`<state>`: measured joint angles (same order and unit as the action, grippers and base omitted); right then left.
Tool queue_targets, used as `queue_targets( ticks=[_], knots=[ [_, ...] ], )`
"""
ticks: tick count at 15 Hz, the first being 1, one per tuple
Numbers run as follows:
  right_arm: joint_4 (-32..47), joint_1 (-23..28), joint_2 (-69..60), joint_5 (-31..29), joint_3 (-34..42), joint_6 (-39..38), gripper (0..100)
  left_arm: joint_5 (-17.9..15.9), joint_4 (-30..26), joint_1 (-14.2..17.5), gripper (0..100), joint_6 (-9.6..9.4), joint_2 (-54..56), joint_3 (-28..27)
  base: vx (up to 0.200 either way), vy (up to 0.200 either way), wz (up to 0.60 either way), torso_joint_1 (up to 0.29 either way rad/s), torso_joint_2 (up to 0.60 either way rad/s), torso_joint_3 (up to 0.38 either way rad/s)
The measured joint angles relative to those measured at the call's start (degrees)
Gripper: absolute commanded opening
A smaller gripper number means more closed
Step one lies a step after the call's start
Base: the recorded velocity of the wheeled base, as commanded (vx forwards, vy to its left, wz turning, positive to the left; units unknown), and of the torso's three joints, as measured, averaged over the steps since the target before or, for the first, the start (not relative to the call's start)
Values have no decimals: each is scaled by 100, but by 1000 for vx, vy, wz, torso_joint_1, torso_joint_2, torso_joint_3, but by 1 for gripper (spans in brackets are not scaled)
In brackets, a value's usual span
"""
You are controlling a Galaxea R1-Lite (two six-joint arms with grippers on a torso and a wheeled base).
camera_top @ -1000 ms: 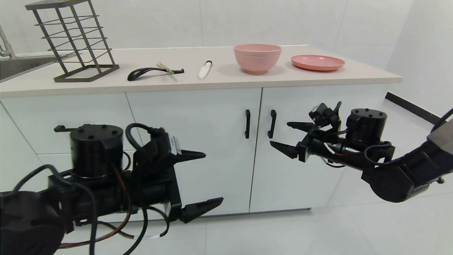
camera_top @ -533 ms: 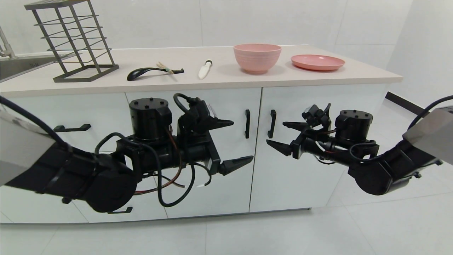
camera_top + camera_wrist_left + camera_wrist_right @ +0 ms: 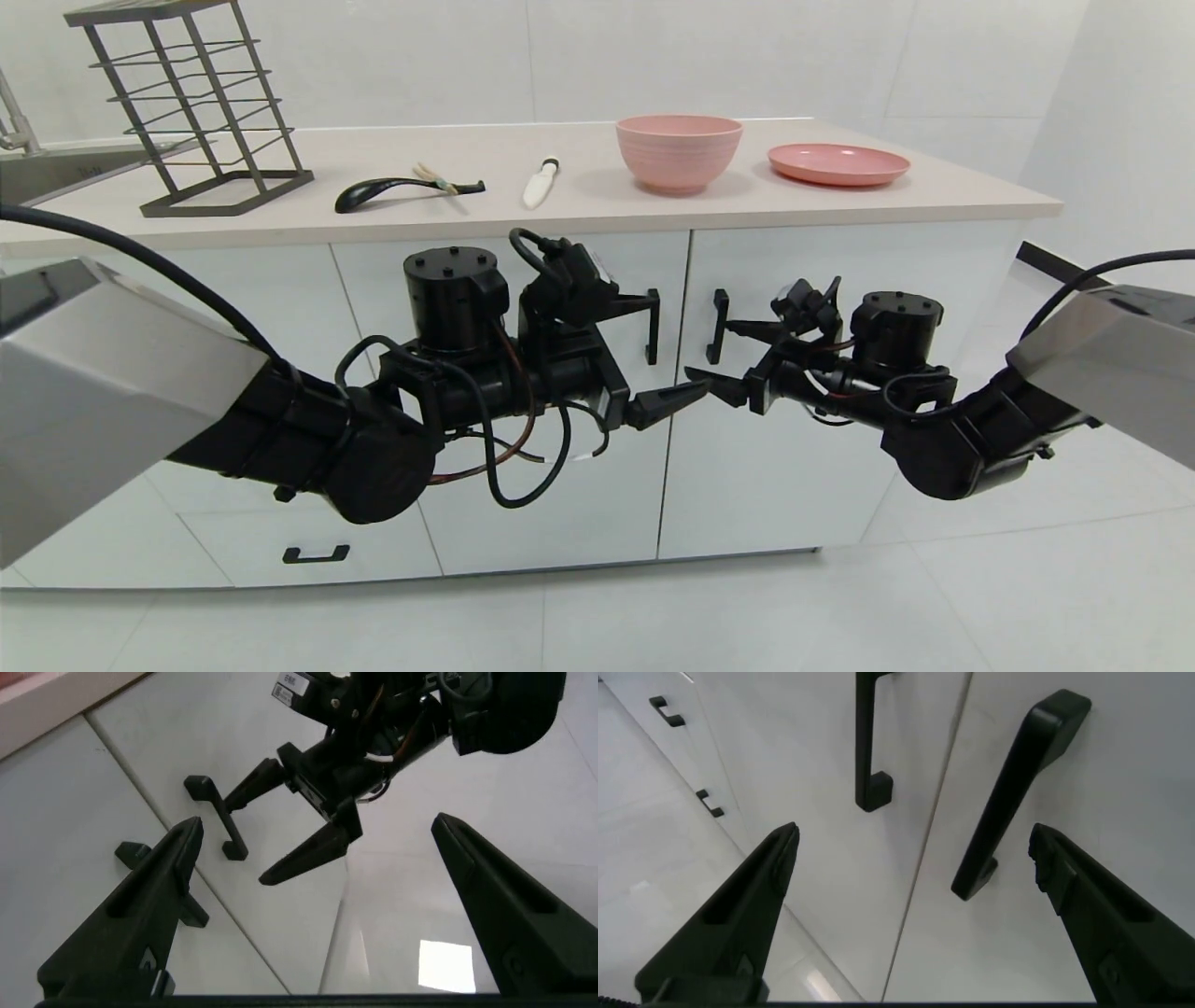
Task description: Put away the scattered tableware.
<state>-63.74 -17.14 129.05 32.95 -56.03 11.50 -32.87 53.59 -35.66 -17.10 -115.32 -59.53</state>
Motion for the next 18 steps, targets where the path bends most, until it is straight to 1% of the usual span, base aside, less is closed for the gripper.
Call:
queue_targets(
  ticks=[7, 8, 10, 12, 14, 16, 17, 18],
  knots=[
    [-95, -301, 63, 172, -33, 18, 100, 16, 154, -6, 100, 4, -141, -48, 0, 0, 0, 0, 0, 0],
    [-151, -315, 66, 244, 2, 13, 100, 18, 154, 0, 100, 4, -157, -78, 0, 0, 0, 0, 0, 0],
    [-260, -315, 22, 602, 149, 11, 100, 18, 158, -6, 100, 35, -210, -199, 0, 0, 0, 0, 0, 0],
    [-332, -315, -116, 725, 429, 13, 100, 24, 161, -4, 100, 101, -306, -386, 0, 0, 0, 0, 0, 0],
    [-444, -304, -361, 809, 892, 24, 100, 84, 148, -6, 100, 187, -466, -684, 0, 0, 0, 0, 0, 0],
    [-536, -243, -747, 908, 1565, 32, 100, 290, 129, -30, 100, 293, -730, -1191, 0, 0, 0, 0, 0, 0],
    [-558, -218, -920, 939, 1832, 35, 100, 332, 126, -67, 100, 354, -868, -1436, 0, 0, 0, 0, 0, 0],
    [-564, -195, -1100, 950, 2078, 40, 100, 343, 112, -168, 100, 441, -1023, -1676, 0, 0, 0, 0, 0, 0]
  ],
)
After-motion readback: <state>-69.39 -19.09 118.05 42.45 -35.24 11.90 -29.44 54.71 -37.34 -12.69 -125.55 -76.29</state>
